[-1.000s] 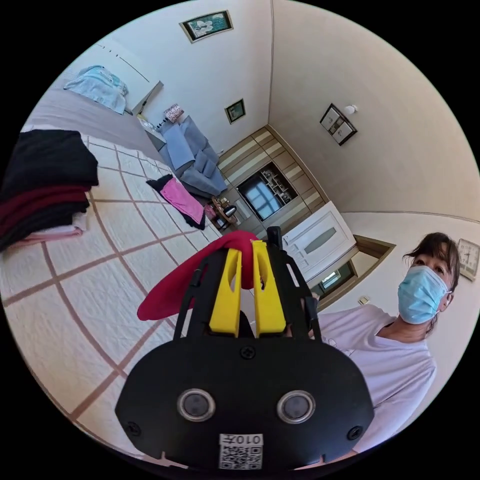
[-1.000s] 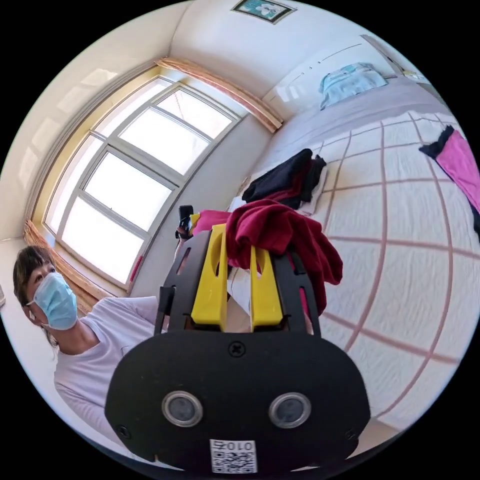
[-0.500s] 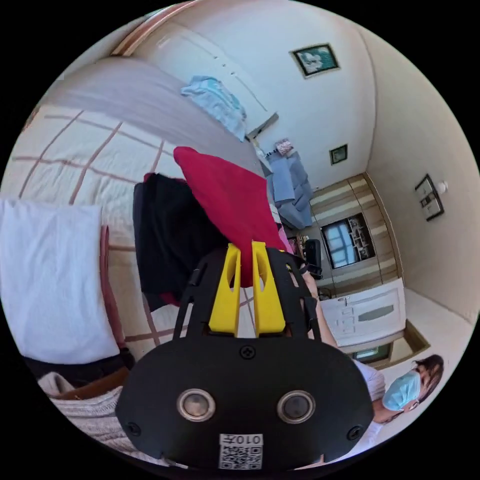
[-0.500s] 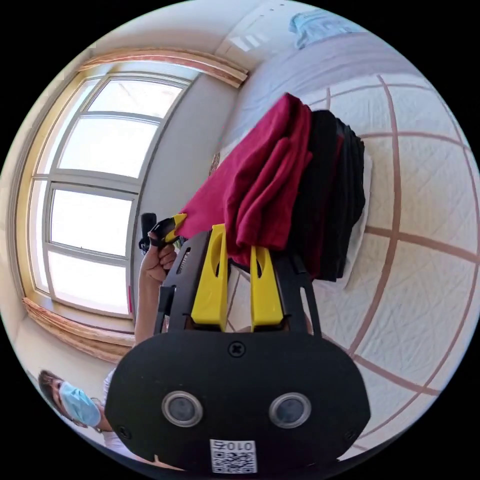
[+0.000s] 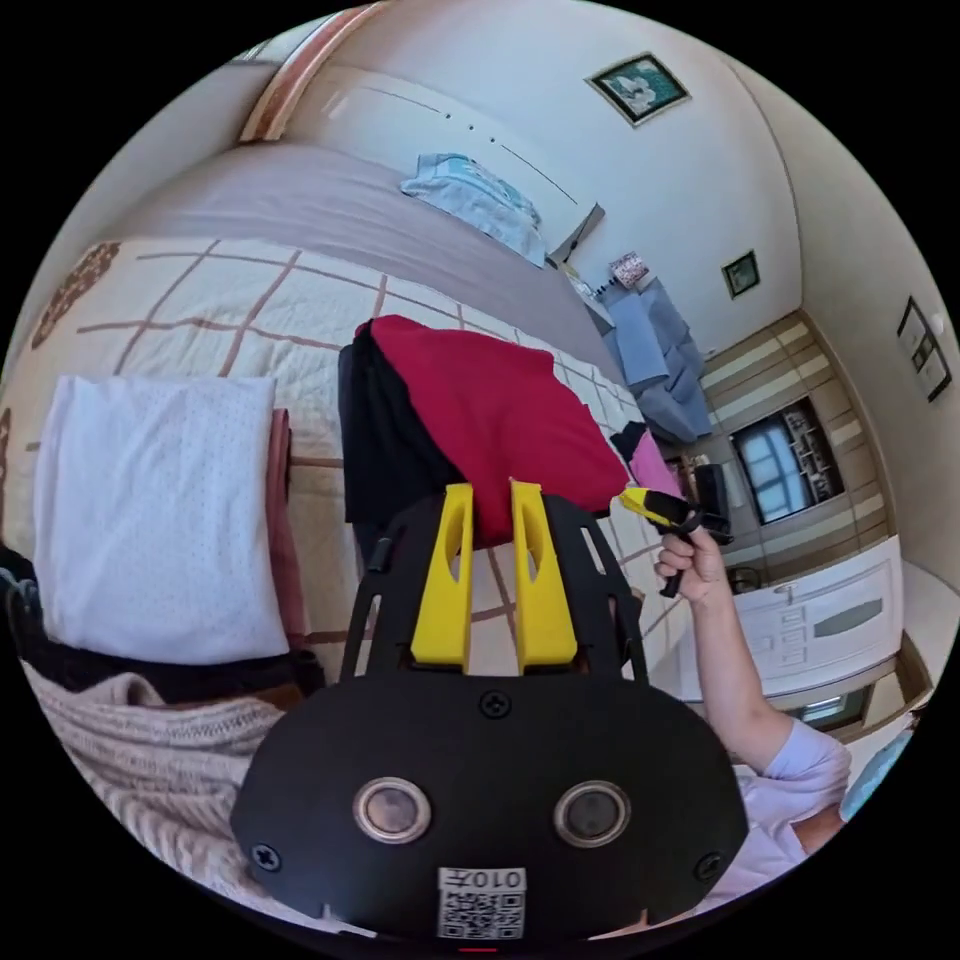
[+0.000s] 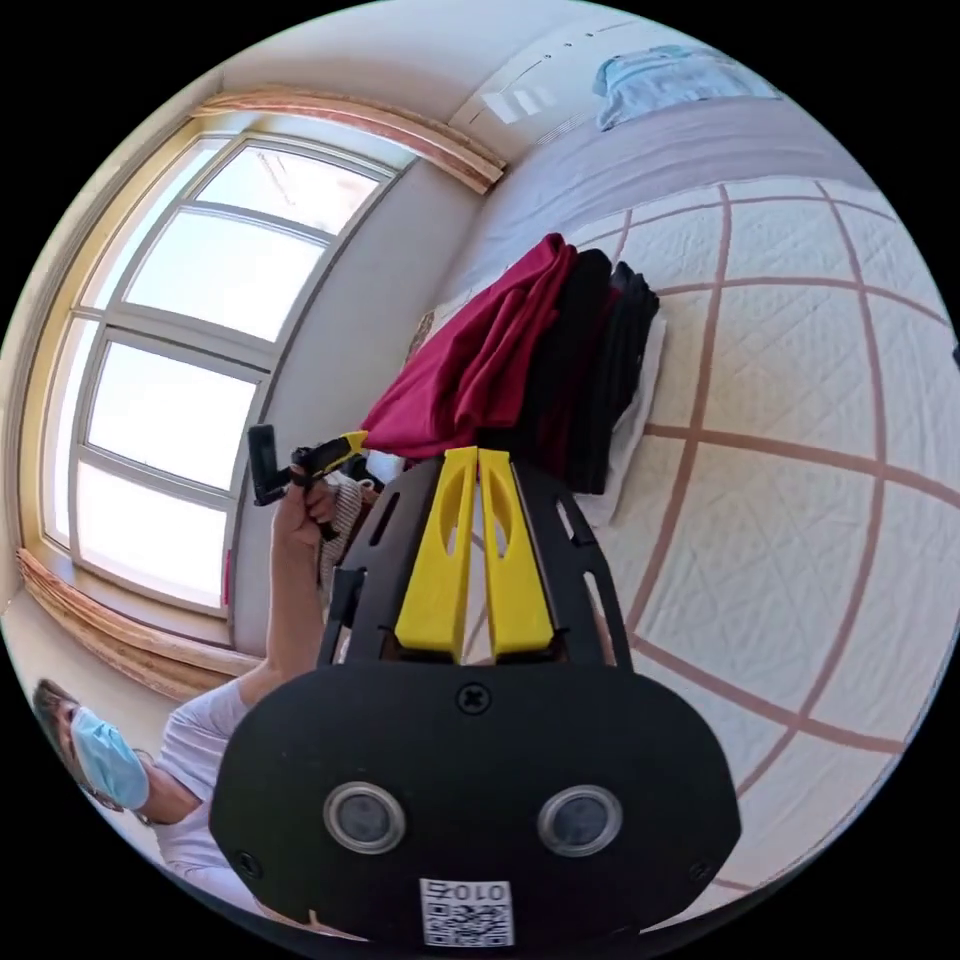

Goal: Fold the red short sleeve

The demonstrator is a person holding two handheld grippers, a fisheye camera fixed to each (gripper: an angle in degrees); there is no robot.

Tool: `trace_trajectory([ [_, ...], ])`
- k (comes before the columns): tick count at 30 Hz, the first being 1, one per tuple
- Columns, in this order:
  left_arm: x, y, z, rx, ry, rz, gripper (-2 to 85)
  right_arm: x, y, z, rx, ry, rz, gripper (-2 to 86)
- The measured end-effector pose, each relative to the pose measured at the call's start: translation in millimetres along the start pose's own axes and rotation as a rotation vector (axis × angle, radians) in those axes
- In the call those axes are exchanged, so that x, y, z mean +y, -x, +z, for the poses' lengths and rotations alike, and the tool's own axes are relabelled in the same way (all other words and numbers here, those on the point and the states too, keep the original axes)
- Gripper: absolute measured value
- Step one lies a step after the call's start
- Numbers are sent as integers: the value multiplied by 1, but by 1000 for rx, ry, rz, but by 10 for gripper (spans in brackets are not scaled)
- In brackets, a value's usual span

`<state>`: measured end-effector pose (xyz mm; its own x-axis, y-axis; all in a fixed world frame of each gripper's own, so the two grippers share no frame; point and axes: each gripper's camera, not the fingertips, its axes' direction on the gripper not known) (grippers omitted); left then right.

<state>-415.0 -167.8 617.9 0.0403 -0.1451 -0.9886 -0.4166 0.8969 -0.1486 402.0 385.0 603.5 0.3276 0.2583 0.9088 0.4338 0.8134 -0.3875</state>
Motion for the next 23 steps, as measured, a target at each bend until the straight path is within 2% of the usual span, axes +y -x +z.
trace_trajectory([
  [1, 9, -28, -9, -125, -24, 54, 52, 22, 9, -15, 84, -13, -36, 46],
  [4, 46, -108, -25, -351, -140, 237, 47, 100, 36, -56, 298, -97, -194, 50],
  [7, 61, -169, -10, -439, -190, 393, 39, 202, 59, -89, 392, -243, -325, 48],
  [9, 52, -188, 10, -469, -187, 420, 30, 265, 68, -101, 422, -321, -353, 47],
  [11, 39, -196, 38, -475, -156, 422, 18, 348, 75, -118, 451, -437, -367, 45],
  [13, 26, -195, 80, -461, -39, 361, 11, 409, 80, -133, 496, -518, -363, 46],
  [14, 27, -196, 86, -460, -49, 342, 10, 447, 83, -144, 544, -569, -333, 47],
  [17, 56, -231, 81, -489, -279, 277, 13, 527, 87, -166, 635, -652, -248, 51],
  [18, 72, -261, 81, -482, -382, 308, 17, 540, 87, -171, 640, -664, -232, 52],
  [20, 87, -320, 97, -416, -449, 429, 24, 585, 84, -187, 604, -744, -199, 55],
  [23, 90, -429, 162, -218, -318, 677, 45, 622, 77, -205, 558, -796, -199, 57],
])
